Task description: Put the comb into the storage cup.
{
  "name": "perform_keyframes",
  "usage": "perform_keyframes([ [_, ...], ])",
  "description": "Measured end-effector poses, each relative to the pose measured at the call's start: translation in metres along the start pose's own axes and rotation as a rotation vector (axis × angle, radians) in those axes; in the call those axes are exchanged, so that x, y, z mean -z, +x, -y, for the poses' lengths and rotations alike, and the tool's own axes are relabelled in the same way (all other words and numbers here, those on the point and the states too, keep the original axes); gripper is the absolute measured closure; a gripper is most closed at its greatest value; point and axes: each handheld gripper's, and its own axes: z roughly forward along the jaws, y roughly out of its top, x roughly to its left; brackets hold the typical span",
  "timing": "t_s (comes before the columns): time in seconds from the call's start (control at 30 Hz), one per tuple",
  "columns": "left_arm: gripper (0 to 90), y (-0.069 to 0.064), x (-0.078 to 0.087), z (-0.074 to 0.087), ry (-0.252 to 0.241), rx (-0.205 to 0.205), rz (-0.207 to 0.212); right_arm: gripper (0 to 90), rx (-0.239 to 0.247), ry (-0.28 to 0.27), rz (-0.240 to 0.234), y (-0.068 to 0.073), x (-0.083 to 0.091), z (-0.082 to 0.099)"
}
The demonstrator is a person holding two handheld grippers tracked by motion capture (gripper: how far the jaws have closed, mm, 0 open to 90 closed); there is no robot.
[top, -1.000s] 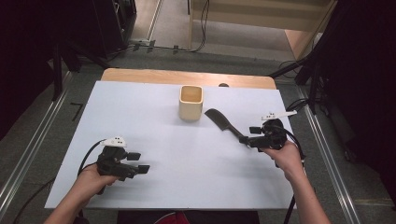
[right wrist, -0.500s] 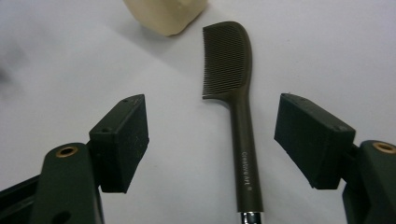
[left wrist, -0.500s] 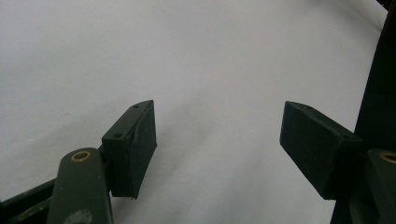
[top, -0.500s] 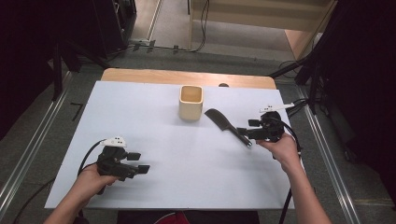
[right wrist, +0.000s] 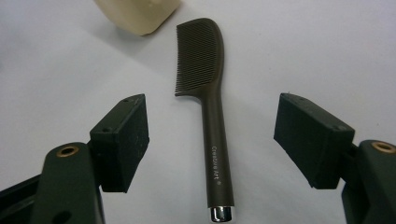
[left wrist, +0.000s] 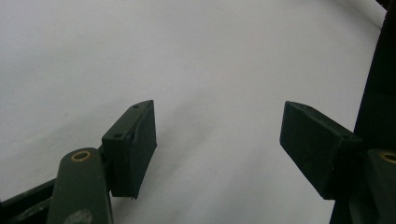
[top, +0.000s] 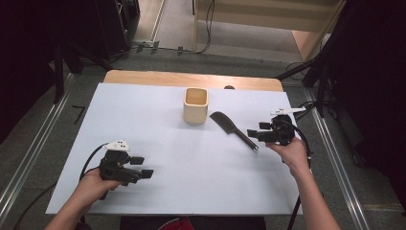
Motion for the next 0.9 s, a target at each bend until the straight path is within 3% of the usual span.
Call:
perform_keyframes([
  [0.07,28.2,0.000,0.000,0.000,0.002,0.000,0.001,24.4,-0.016,-0.002,-0.014,-0.001,-0.002,0.002],
  [0.23,28.2,0.000,0.000,0.000,-0.004,0.001,0.003,24.4,0.002,-0.006,-0.020,-0.001,-0.006,0.005],
  [0.37,28.2,0.000,0.000,0.000,-0.004,0.002,0.003,24.7,0.006,0.006,0.005,-0.002,-0.008,0.008],
  [0.47,28.2,0.000,0.000,0.000,-0.004,0.002,0.002,25.6,-0.012,-0.009,-0.012,-0.003,-0.011,0.011],
  [0.9,28.2,0.000,-0.002,-0.002,0.000,-0.005,0.006,25.6,0.014,0.025,-0.004,-0.006,-0.021,0.022],
])
